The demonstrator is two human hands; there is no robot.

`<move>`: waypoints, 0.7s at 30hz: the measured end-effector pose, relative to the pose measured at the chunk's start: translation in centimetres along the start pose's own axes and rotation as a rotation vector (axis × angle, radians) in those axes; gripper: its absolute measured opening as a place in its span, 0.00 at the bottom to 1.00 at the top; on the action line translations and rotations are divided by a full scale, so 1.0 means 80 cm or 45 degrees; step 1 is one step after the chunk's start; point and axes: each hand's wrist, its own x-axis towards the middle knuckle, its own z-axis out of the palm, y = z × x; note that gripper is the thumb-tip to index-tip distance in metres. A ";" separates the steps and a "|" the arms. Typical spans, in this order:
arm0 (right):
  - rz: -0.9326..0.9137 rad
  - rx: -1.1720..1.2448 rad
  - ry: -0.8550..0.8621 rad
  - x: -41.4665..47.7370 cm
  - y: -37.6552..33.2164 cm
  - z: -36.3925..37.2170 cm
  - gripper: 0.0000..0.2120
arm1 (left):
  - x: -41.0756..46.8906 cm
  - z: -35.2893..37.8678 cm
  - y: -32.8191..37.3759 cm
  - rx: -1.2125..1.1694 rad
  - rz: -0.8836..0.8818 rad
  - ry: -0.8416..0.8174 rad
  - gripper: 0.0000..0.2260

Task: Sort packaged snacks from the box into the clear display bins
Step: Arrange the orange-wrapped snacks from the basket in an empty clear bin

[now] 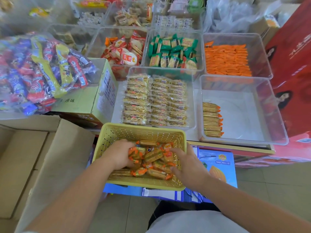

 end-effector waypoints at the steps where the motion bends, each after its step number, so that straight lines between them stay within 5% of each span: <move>1: -0.010 -0.007 -0.011 -0.002 -0.002 -0.002 0.33 | -0.011 -0.003 0.000 -0.085 0.003 0.068 0.20; 5: -0.042 -0.144 0.077 -0.012 -0.010 -0.012 0.39 | -0.058 -0.016 0.019 -0.507 -0.025 0.385 0.17; 8: -0.292 -0.241 0.275 -0.018 -0.025 -0.038 0.38 | -0.088 -0.026 0.052 -0.925 -0.059 0.558 0.16; 15: -0.651 0.107 -0.044 -0.013 -0.054 -0.097 0.41 | -0.115 -0.021 0.162 -1.902 -0.054 0.468 0.16; 21: -0.711 0.121 -0.134 -0.018 0.005 -0.133 0.36 | -0.102 0.008 0.242 -2.084 -0.148 0.506 0.22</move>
